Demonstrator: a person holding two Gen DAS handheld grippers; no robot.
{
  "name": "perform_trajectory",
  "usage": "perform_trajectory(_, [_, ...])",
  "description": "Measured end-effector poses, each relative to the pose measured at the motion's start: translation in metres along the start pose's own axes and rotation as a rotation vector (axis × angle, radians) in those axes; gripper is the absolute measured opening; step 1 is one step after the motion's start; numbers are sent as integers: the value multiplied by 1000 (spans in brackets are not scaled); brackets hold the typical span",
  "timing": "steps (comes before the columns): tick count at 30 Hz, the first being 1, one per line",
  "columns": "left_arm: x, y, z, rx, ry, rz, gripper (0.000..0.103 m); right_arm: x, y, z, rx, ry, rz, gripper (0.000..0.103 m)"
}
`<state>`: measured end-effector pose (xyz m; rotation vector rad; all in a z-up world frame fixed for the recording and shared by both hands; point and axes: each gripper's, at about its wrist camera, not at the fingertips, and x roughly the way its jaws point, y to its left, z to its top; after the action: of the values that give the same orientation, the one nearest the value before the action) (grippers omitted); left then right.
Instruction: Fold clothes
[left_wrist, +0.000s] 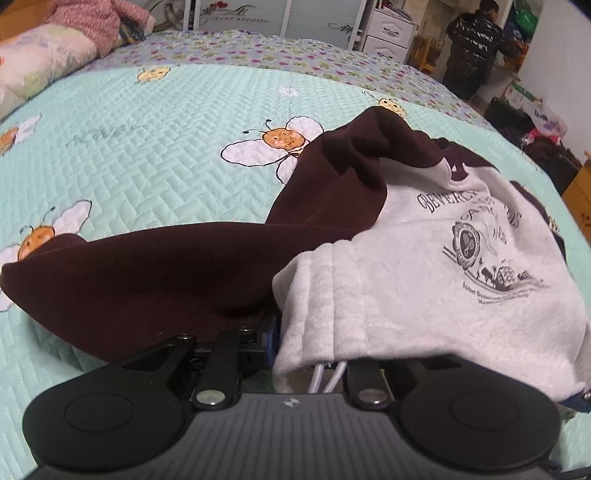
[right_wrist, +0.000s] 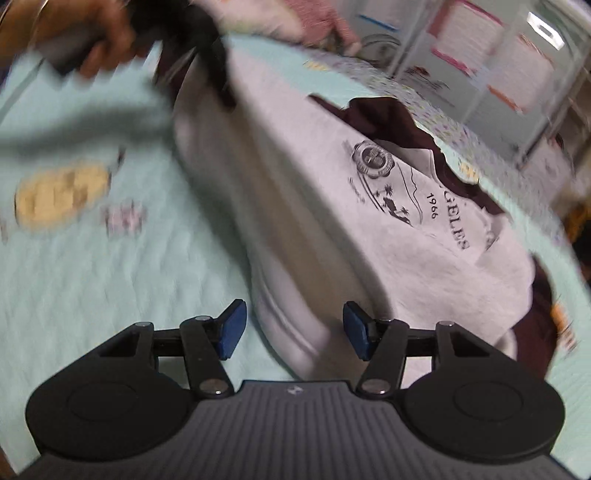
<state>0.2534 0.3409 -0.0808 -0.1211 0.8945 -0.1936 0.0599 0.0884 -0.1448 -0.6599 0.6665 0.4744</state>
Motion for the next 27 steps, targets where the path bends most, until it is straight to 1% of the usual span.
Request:
perform_trajectory(3, [0,-1,6,-3,-1,-6,17,-1,10,-11,-141,6,-89,62])
perform_trajectory(5, [1,-4,9,8,-1,5,17,1,16,-14,-196,2,-143,62])
perform_trajectory(9, [3,-6,8,9,5,14,17,9,30,-12,-227,-42,-216,62])
perform_trajectory(11, [4,-6,7,9,9,15,17,12,37,-11,-245,-71,-238,62])
perform_trajectory(14, [6,-6,4,11,12,14,17,17,40,-8,-259,-110,-241,62])
perform_trajectory(15, [6,-6,3,8,11,14,17,20,40,-7,-262,-117,-242,60])
perform_trajectory(16, [7,-6,2,5,10,15,17,22,38,-5,-252,-115,-239,52])
perform_trajectory(17, [6,-6,1,2,8,16,16,24,36,-3,-232,-102,-226,42])
perform_trajectory(18, [5,-7,-1,0,3,18,15,26,33,0,-199,-75,-197,7])
perform_trajectory(20, [1,-6,-3,-8,-9,22,8,23,25,5,-96,-42,-150,6])
perform_trajectory(21, [-3,-5,-4,-13,-17,22,6,17,16,9,-7,-38,-111,6])
perform_trajectory(24, [-25,-2,-5,-45,-79,-4,4,-17,-19,16,280,-77,29,6])
perform_trajectory(26, [-52,0,-9,-75,-138,-46,4,-47,-36,18,405,-126,121,6])
perform_trajectory(27, [-67,0,-13,-84,-162,-62,3,-60,-41,20,427,-141,145,6])
